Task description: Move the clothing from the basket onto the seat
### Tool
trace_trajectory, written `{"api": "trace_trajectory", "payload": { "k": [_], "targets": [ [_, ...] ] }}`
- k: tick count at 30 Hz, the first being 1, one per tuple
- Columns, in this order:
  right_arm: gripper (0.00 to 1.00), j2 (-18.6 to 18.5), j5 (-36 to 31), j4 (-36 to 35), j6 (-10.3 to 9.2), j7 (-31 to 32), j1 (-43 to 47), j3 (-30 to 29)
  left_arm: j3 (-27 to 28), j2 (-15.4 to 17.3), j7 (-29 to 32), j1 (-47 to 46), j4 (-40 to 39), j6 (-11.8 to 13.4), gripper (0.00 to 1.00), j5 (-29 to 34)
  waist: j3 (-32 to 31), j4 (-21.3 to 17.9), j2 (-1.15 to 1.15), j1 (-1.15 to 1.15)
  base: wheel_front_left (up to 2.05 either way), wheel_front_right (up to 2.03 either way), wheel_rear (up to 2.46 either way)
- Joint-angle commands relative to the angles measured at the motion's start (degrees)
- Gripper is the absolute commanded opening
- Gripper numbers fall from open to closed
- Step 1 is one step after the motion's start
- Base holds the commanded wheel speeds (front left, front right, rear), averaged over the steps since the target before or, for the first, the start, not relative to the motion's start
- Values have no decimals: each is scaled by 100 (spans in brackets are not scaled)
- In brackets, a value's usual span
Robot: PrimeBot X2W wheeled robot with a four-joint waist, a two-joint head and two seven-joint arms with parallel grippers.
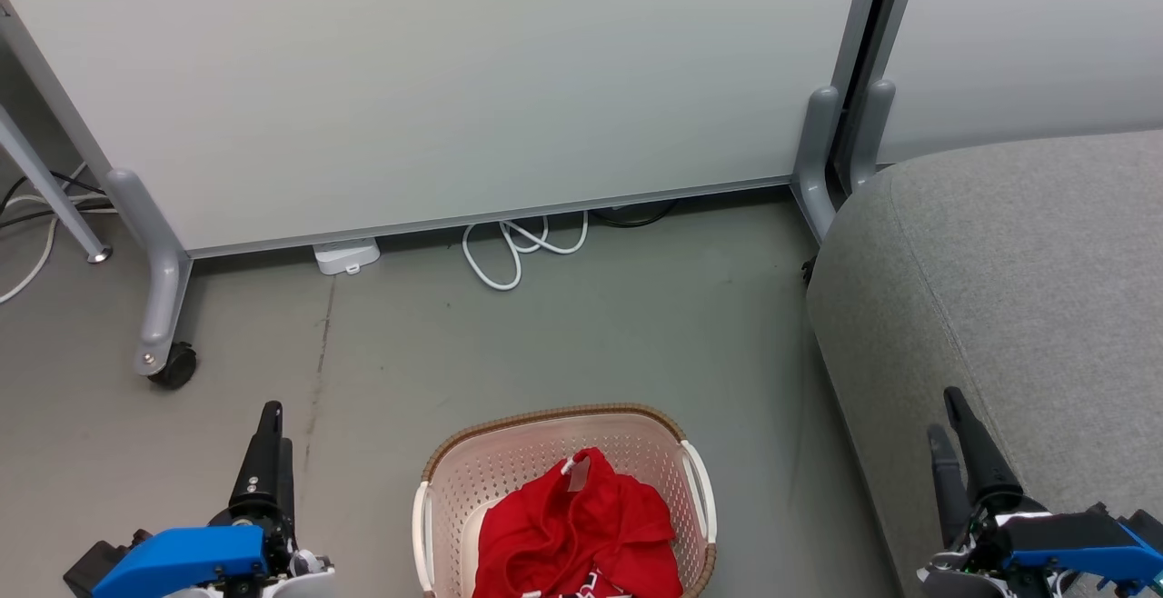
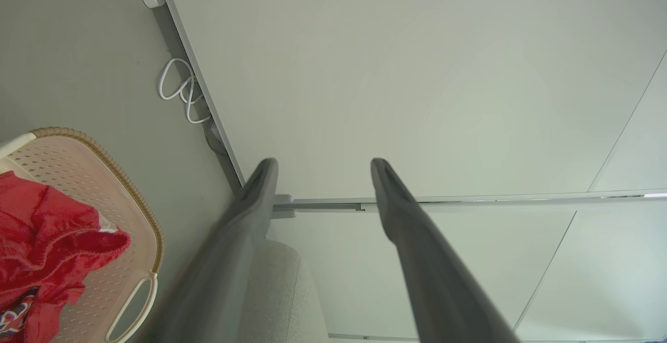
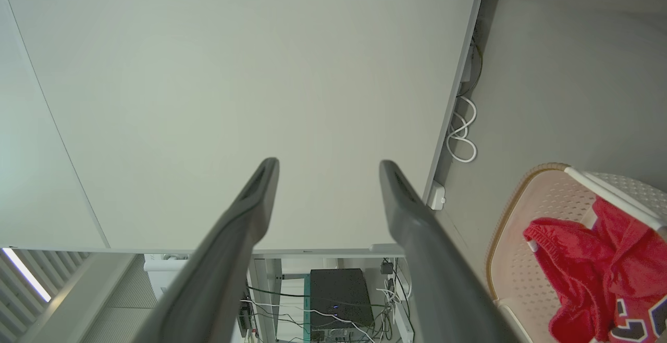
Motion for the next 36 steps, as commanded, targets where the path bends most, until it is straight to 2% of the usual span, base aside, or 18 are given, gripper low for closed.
{"api": "trace_trajectory", "payload": {
  "k": [1,20,36],
  "targets": [
    [100,-27,-139,-110,4,-58,-152,22,-47,39,-54,-200,-109,35,100,158,0,2,0,0,0,0,0],
    [100,-43,-2684,-132,6,-516,-191,98,-453,54,-512,-218,-249,249,100,2563,1,11,0,0,0,0,0],
    [100,-54,-4215,-204,8,-833,-208,151,-688,70,-831,-256,-258,248,100,4132,14,29,0,0,0,0,0]
  ]
}}
